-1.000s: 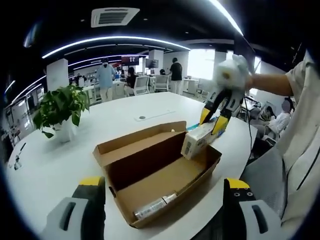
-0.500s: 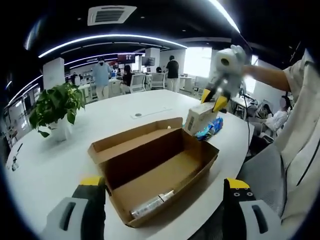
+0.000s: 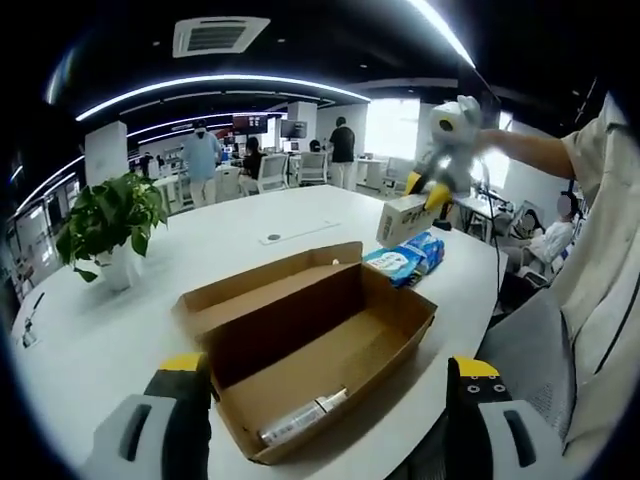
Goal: Operate the shoe box by opening the lid, removing the specified soft item, and placing it in the target area until the item is outside and the box remains undamaged.
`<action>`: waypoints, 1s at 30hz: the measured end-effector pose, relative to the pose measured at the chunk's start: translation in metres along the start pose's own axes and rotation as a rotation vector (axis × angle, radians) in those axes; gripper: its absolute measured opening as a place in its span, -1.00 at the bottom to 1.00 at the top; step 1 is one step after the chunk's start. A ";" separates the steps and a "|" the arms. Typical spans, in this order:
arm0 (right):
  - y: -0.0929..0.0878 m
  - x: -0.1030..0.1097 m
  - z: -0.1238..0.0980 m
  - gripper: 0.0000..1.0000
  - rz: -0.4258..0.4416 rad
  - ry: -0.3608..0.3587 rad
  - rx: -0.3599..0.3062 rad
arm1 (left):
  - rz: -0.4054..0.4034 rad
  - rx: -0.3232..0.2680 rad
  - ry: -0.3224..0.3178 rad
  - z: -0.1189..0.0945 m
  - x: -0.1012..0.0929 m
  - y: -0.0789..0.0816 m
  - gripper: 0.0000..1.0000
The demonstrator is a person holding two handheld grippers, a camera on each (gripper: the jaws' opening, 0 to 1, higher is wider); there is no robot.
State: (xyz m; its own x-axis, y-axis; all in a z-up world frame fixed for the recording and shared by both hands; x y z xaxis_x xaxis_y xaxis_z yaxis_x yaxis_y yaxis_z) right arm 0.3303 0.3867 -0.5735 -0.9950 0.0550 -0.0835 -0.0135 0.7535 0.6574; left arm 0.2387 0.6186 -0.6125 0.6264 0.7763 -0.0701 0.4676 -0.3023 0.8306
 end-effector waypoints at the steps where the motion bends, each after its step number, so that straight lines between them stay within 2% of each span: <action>1: -0.002 -0.002 -0.002 -0.68 0.003 -0.004 0.002 | 0.001 0.001 -0.002 0.000 0.000 0.000 1.00; 9: -0.026 -0.021 -0.019 -0.68 0.014 -0.038 0.031 | 0.008 -0.024 -0.026 -0.002 -0.004 0.004 1.00; 17: -0.048 -0.036 -0.030 -0.68 0.020 -0.062 0.061 | -0.008 -0.024 -0.010 -0.003 0.000 0.003 1.00; 24: -0.077 -0.054 -0.044 -0.68 0.031 -0.091 0.098 | -0.013 -0.013 -0.003 -0.006 0.001 0.000 1.00; 30: -0.099 -0.069 -0.053 -0.68 0.037 -0.115 0.125 | -0.014 -0.033 0.004 -0.010 0.000 0.005 1.00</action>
State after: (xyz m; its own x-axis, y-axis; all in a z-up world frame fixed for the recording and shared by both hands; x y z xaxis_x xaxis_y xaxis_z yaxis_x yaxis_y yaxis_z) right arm 0.3951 0.2737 -0.5928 -0.9765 0.1540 -0.1510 0.0429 0.8249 0.5636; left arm 0.2348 0.6225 -0.6033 0.6173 0.7826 -0.0801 0.4558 -0.2729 0.8472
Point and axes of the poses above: the point that each gripper's makers call its tool centre point, and the gripper's own axes: z roughly forward along the fingers, x roughly to its left, y roughly out of its top, the point moved 1 cm from there along -z, roughly backward along the fingers, and after that the axes turned 3 degrees about x, right-handed, at the moved point
